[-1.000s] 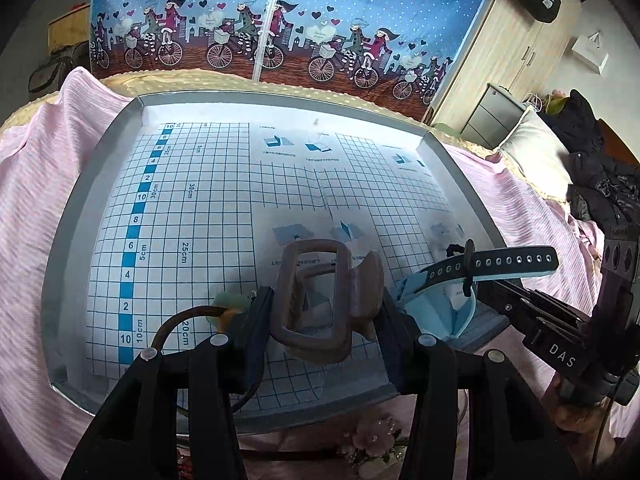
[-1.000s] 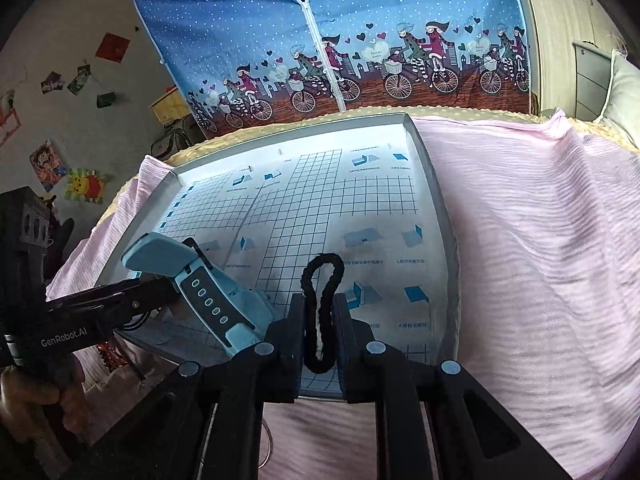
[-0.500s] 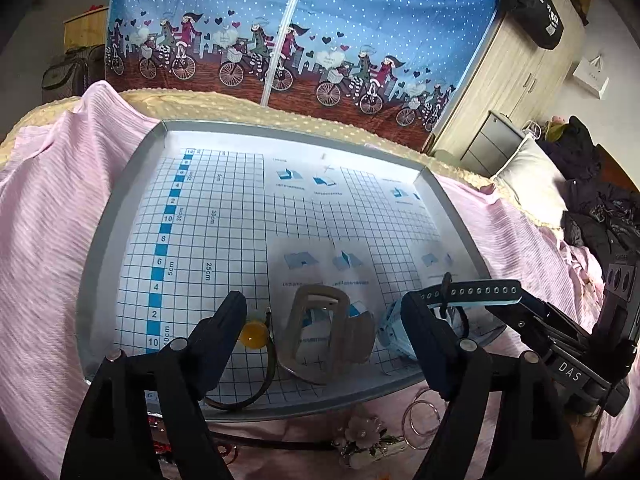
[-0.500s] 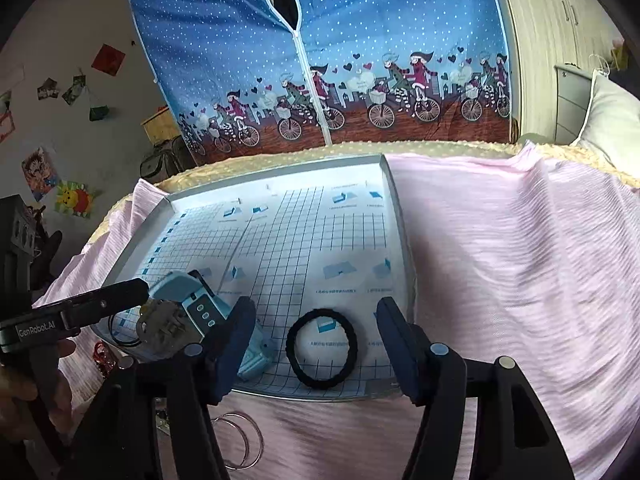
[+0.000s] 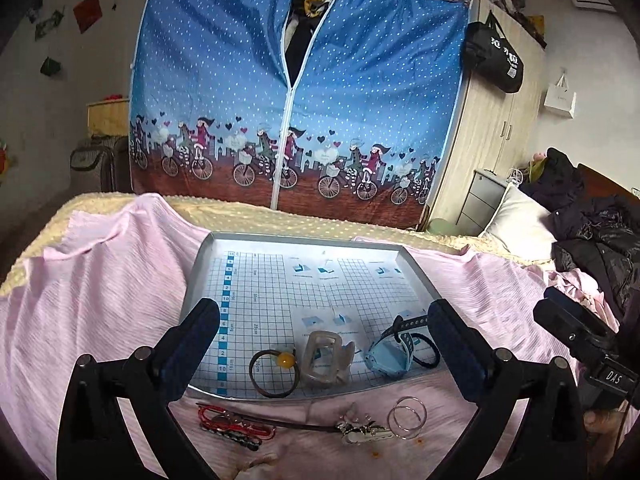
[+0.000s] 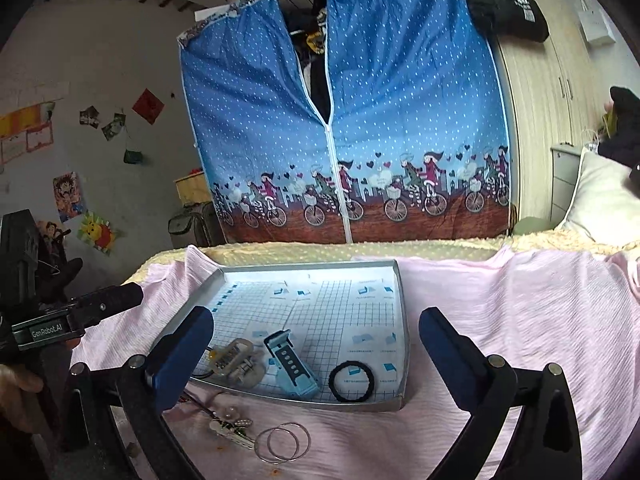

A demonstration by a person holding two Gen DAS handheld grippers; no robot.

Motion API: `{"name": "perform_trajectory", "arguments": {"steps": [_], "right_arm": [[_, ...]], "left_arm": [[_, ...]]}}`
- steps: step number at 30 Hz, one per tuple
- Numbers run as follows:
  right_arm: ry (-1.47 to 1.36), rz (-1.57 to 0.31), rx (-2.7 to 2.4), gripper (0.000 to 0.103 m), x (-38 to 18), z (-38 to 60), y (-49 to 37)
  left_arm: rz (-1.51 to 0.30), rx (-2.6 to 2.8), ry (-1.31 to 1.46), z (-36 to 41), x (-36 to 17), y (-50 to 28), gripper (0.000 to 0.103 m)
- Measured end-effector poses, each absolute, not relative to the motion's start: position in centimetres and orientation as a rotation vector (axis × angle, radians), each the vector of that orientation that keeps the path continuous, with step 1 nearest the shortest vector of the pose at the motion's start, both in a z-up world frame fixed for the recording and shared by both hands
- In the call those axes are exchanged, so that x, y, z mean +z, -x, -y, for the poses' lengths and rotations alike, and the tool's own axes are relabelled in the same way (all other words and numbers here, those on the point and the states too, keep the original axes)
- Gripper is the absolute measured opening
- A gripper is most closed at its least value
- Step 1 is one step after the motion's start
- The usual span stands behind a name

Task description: Organize jewelry

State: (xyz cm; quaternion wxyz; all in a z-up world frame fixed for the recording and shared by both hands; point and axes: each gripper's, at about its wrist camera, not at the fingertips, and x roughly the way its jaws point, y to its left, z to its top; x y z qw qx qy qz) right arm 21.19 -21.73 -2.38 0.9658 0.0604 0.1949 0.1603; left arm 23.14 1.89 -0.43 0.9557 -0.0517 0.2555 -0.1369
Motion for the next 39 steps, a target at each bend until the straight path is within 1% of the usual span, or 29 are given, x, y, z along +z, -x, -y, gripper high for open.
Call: {"name": "perform_trajectory", "arguments": {"steps": [5,10,18,31,39], "right_arm": [[-0.088,-0.336,0.328,0.103,-1.1,20.8,-17.3],[-0.067,-0.300,0.337,0.103,-0.4,19.9,-13.5],[-0.041,-0.284,0.347,0.103,-1.0,19.2,-7.3],[-0.077,-0.386,0.330,0.103,-3.0,18.9,-2.2],[-0.048,-0.525,0.300,0.103,-4.7,18.0,-3.3]], "left_arm": [[-0.469,-0.269,0.055,-2.2,1.1,-18.8,0.102],[-0.436,-0.279,0.070,-3.1,1.4,-14.2,0.102],[-0.383,-0.235,0.044,-3.9,1.5,-7.9,0.102],[-0.456,-0.182,0.075,-4.4,-0.5,-3.3,0.102],[-0.564,-0.164,0.036,-3.2,-2.0,-4.0,0.102]]}}
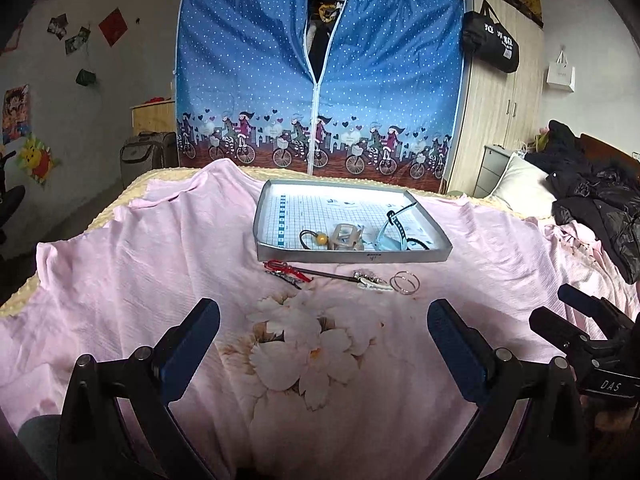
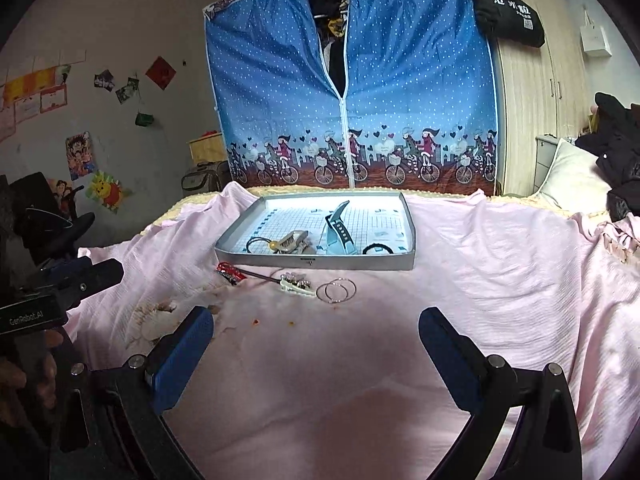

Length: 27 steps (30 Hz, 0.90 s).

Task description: Organize jewelry

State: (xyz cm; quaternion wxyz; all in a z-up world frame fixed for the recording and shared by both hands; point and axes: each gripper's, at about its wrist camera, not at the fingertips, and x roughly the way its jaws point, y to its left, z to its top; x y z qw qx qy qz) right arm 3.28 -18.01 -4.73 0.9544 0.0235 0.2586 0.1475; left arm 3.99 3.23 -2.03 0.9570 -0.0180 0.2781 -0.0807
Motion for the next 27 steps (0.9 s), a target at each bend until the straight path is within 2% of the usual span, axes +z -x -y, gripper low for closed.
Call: {"name": "perform_trajectory", "arguments": {"steps": [21,27], "right_arm": [[-0.052,-0.693,0.233,0.103,-7.0,18.3,-5.2],[-0.130,-0.819,0.263,0.103,-8.1,19.3,-7.9]], "left_arm": [[-0.802,-0.109,0.066,-4.0,-4.6,-7.1,0.102],[-0.883,-0.151,0.051,-3.8,-4.5,-9.4,0.102]]}}
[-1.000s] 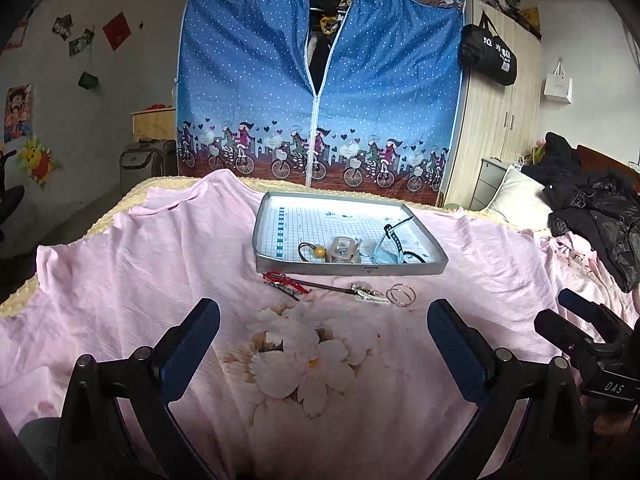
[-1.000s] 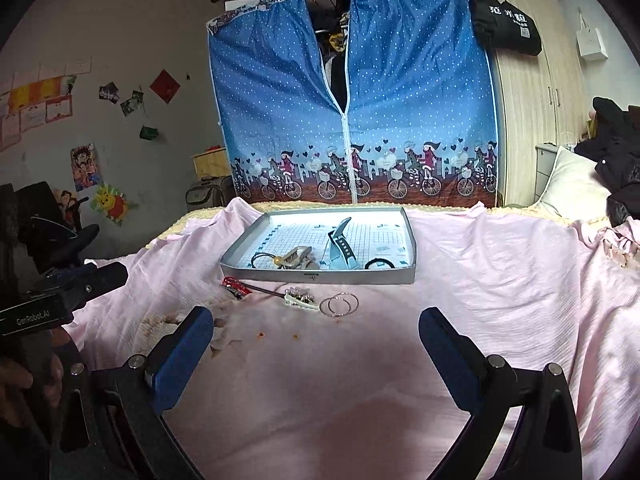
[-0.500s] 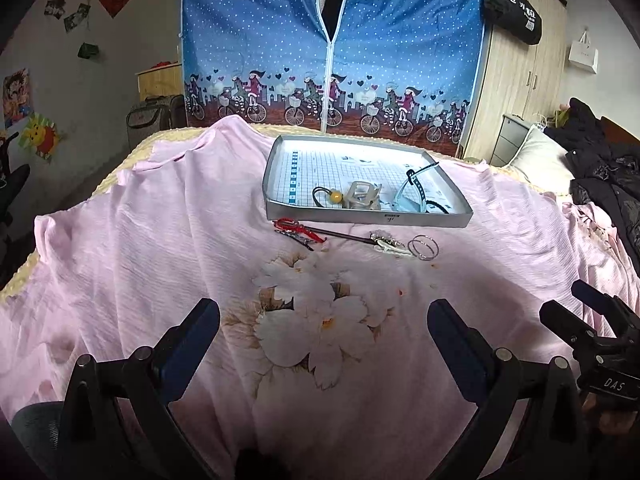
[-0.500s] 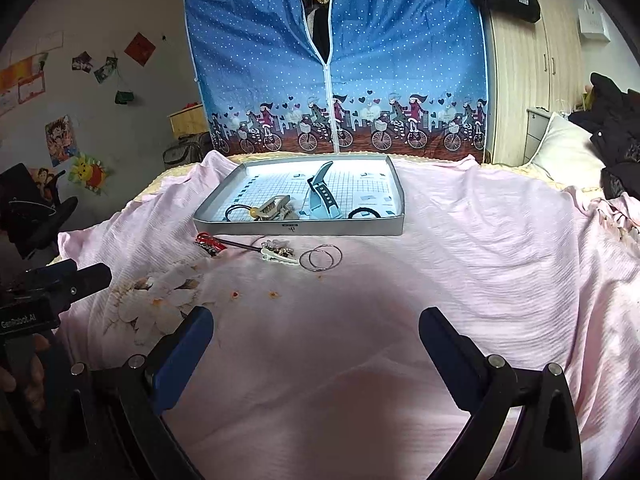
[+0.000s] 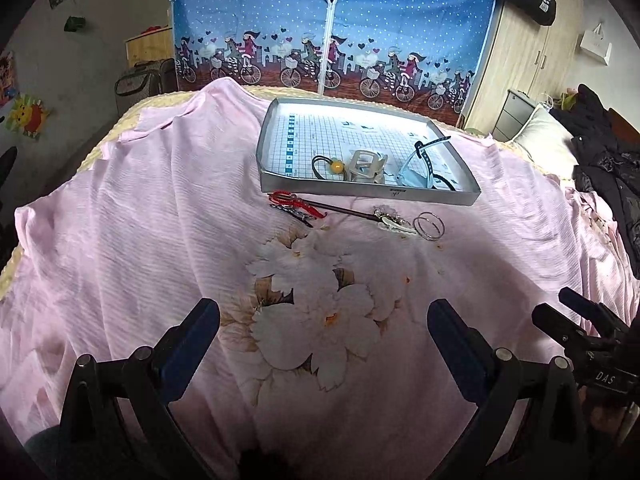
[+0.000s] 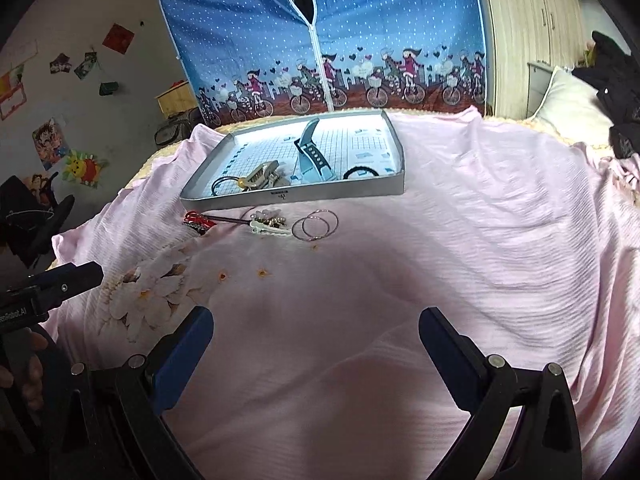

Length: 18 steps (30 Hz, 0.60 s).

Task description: Organize jewelry

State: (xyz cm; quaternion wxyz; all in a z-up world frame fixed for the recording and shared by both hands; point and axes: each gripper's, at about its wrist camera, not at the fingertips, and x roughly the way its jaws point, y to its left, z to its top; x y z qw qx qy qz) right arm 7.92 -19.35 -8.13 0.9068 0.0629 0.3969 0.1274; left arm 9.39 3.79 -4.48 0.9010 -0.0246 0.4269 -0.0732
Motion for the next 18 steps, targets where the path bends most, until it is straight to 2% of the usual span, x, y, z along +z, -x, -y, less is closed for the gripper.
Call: {"name": "perform_trajectory", "arguments": {"steps": [7,13,18], "right_arm": [[-0.144,-0.926,0.307,0.103,-9.3,20.8,-12.6],[-0.130,-0.952,0.334,0.102,-10.3,21.1,-16.7],[-0.061,-0.932,0.367,0.083,-11.3,20.4,-19.4]], "left_arm": [[-0.995,-0.205,0.050,-4.0,-4.8,-14.2,0.102],[-1.022,-0.207,0.030,-4.0,-6.0,-18.4,0.102],[-1.074,-0.295,0.123,-2.9,-7.7,-20.9,0.101]]}}
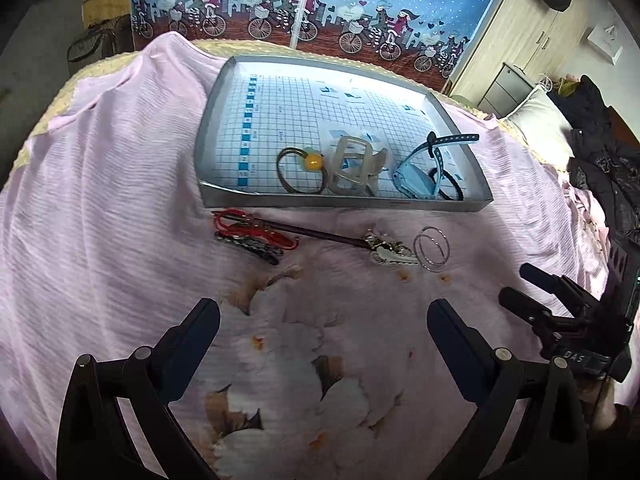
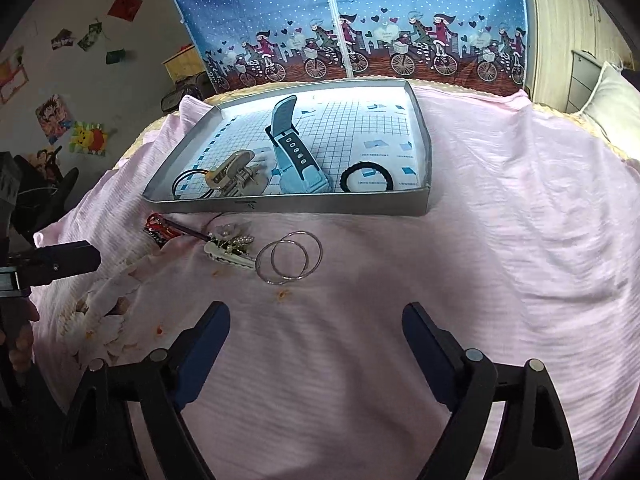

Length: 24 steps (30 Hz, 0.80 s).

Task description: Organize jewelry

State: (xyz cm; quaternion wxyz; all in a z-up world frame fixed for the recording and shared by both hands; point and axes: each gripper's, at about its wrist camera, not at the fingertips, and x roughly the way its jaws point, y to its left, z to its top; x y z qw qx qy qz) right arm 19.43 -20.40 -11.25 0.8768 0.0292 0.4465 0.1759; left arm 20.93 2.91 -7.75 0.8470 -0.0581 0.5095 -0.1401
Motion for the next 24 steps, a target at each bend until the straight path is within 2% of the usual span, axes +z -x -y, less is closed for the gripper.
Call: {"name": "perform_trajectory", "arguments": {"steps": [2,7,10,11,13,17,21,24], "right_arm": [[-0.044,-0.933,0.376,0.071,-11.9,20.2,-20.3],[-0.058,-0.944,0.424,0.057,-13.0,20.0,-22.0],[-0.061,-0.931,0.443,0.056,-13.3,20.0,-22.8],[-0.070,-0.929,0.450,0.052,-13.5,20.1,-23.1],[-0.091,-0.930,0.460,0.048,-13.7,20.2,-23.7],[-0.096,-0.936,0.473,0.042,-14.2,19.8,-24.6],[-0.065,-0.932,0.484,0.042,-14.3,18.9,-25.0],[-0.034,-0.945,0.481,0.042,-14.8,18.3,-25.3]], "left_arm": [[-1.085,-0.330,0.136,-2.4,-8.3,-21.7,0.100],[-1.105,-0.411,0.188,-2.0,-9.5,-23.4,0.079],[-1.114,-0.436,0.185,-2.0,-10.4,-24.2,0.072],[-1.115,-0.439,0.191,-2.0,-10.6,-24.4,0.069],[-1.121,-0.451,0.251,-2.4,-11.0,-25.3,0.058],[-1.119,-0.446,0.365,-3.1,-11.7,-26.8,0.055],[-1.142,-0.412,0.424,-3.5,-12.5,-27.9,0.047],[-1.164,-0.392,0.473,-4.0,-13.2,-28.7,0.046]]}}
